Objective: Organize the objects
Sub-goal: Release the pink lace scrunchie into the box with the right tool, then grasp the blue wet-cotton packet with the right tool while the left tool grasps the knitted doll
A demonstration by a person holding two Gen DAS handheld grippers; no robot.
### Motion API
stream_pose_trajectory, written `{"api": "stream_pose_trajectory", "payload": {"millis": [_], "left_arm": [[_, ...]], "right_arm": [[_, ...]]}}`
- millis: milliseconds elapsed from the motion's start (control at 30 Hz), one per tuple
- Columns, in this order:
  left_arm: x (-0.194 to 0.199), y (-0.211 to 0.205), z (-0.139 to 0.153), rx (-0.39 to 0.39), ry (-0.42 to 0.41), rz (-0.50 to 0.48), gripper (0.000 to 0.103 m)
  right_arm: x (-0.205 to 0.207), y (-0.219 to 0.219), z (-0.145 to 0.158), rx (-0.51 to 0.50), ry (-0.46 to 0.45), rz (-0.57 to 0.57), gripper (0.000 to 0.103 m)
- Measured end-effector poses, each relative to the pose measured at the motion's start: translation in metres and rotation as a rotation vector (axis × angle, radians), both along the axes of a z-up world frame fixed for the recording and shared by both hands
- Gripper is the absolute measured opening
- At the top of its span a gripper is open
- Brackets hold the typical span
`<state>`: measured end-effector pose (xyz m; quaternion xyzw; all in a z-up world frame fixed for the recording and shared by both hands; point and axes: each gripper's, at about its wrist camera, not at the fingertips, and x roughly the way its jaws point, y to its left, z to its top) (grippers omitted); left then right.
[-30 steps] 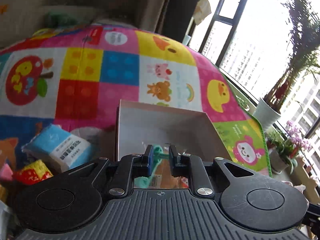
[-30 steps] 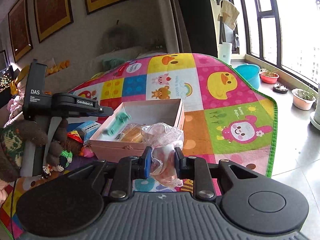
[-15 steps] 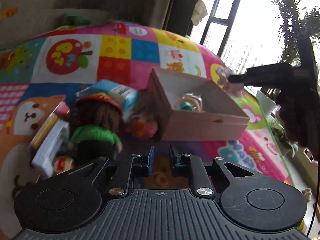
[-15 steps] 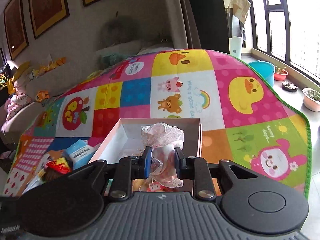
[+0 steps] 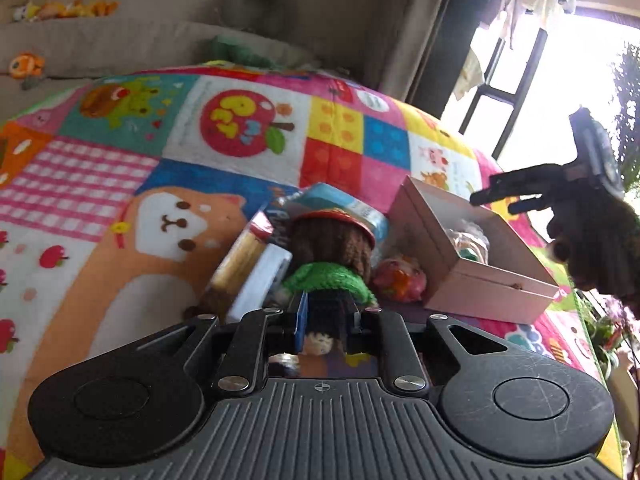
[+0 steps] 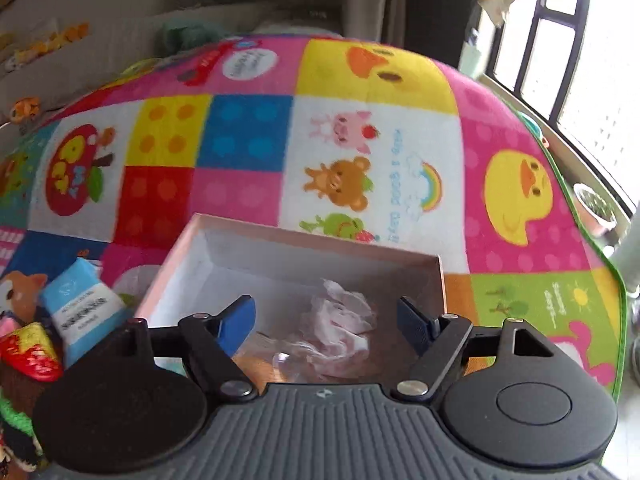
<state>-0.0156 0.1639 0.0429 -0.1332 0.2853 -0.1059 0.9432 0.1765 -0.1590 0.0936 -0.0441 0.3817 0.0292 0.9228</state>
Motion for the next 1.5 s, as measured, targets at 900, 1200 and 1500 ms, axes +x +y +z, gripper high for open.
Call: {"api": "stream_pose_trajectory", "payload": {"millis": [900,1200,1500], "left_arm": [[-0.022,0.018,-0.020,-0.096,0.121,-0.072,0.019],[0.006,0.011,-0.019,-0.052,0.142,0.046,0.031],[0.015,-0.018,0.012,0.064,0.061,-0.031,0.029]], "right_arm": [[-0.052,0.166,-0.014,0.087,0.111,0.398,0.022],[-0.101,0.129,0.005,0.053,0.041,0.432,0.022],[-0.082,0.127,0.000,0.077,-0.033,0.364,0.069]]}}
